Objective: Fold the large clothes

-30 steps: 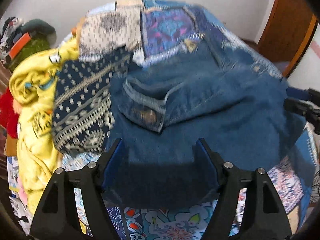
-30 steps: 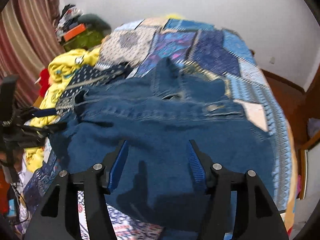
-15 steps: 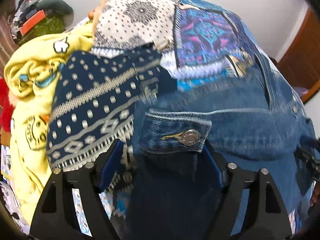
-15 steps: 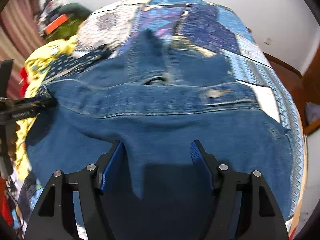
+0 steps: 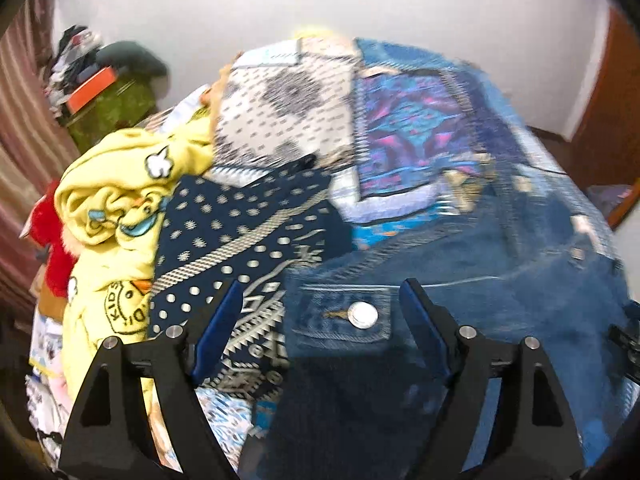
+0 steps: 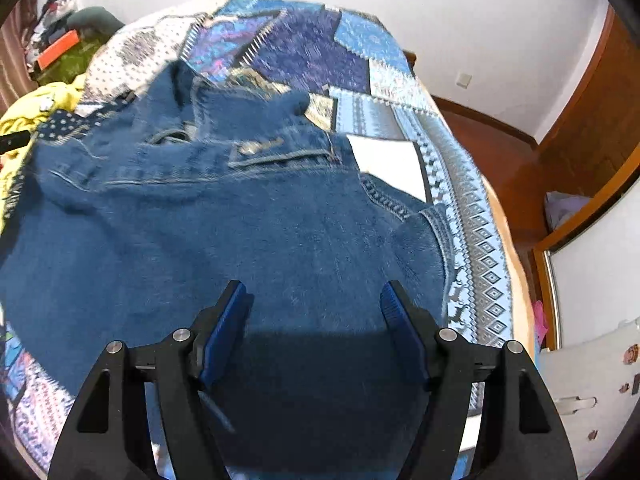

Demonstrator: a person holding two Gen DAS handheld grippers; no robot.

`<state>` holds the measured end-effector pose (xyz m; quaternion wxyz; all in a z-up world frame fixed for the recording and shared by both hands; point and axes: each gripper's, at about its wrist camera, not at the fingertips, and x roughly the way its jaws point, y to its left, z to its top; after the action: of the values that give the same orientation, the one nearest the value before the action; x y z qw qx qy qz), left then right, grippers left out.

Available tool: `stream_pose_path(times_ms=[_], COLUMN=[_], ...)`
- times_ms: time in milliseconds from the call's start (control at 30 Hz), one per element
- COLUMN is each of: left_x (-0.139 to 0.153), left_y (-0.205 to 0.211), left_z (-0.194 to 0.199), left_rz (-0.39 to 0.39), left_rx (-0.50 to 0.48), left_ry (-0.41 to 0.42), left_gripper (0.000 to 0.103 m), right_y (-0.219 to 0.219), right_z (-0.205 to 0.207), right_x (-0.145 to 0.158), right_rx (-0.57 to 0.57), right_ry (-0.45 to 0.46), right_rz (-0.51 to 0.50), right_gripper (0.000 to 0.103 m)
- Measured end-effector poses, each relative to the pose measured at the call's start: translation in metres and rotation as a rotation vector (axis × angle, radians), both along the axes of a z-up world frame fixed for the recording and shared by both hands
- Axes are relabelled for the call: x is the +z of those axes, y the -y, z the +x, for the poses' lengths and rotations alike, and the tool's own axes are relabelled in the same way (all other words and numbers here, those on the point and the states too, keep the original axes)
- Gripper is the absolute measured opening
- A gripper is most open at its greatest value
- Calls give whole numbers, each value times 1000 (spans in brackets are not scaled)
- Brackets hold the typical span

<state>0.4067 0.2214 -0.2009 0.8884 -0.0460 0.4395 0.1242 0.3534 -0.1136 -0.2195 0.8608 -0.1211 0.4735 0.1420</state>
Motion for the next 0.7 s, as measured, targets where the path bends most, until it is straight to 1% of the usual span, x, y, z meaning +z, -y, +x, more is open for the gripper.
stream_pose_path(times_ms=[100, 133, 233, 300, 367, 400, 433, 467, 567, 600, 633, 667, 700], left_x=[8, 6, -6, -24, -43, -54, -61, -69, -78, -78, -77, -76, -74], left_y=[22, 30, 52, 65, 71, 71, 70, 67, 52, 50, 50, 50, 51], left_z=[-20, -26, -40, -51, -58, -61, -64, -68, -83, -87, -90, -93, -97], left_rz=[-57, -69, -80, -81, -88, -96, -105, -124, -218, -224, -219, -200, -166], left_rx=[-95, -123, -192, -226, -225, -214, -205, -190, -150, -146, -143, -139, -136], left_ry=[16, 5, -33, -77, -127, -155, -170, -177, -131, -123, -119, -115, -113], left_gripper=[81, 81, 81, 81, 81, 81, 81, 82, 83, 83, 83, 83, 83], right_y=[-10, -15, -30, -40, -43, -39, -39, -29, -19, -16, -13, -8, -6], right_z=[-14, -17, -23, -24, -25, -27, -27, -34, -39, -40, -42, -45, -47], right_x=[12, 14, 9, 0, -12, -21, -21, -21, -18, -16, -15, -13, -11], right_rx=[50, 71, 122, 143, 147, 147, 147, 149, 159, 159, 154, 139, 129], right_ry=[4, -2, -31, -46, -62, -64, -64, -43, -45, -42, -30, -6, 6], right_rz=[70, 89, 119, 97, 53, 46, 46, 65, 89, 89, 80, 50, 27], right_gripper=[67, 67, 67, 67, 67, 67, 67, 67, 67, 68, 68, 69, 72])
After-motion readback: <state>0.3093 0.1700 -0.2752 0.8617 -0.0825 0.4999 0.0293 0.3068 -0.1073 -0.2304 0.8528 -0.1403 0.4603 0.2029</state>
